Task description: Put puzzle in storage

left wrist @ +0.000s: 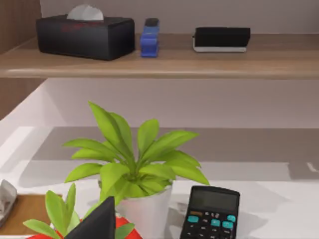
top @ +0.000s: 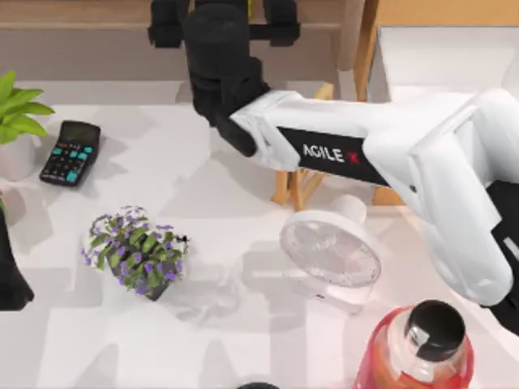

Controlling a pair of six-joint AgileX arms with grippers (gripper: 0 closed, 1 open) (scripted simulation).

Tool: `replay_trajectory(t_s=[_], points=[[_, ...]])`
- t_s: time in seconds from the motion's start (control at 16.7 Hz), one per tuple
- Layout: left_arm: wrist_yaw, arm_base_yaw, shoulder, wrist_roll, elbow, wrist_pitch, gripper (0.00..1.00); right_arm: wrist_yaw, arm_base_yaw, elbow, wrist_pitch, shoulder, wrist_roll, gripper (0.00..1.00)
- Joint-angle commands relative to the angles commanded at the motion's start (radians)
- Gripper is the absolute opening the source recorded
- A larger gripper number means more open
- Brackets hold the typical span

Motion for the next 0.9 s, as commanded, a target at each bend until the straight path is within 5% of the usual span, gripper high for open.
replay_trajectory(t_s=[0.72, 0.9], points=[[0.0, 0.0, 0.0, 0.0, 0.0, 0.0, 1.0, 0.0, 0.0, 0.0, 0.0, 0.0, 0.0, 0.02], [0.0, 0.0, 0.0, 0.0, 0.0, 0.0, 1.0, 0.0, 0.0, 0.0, 0.0, 0.0, 0.0, 0.0]])
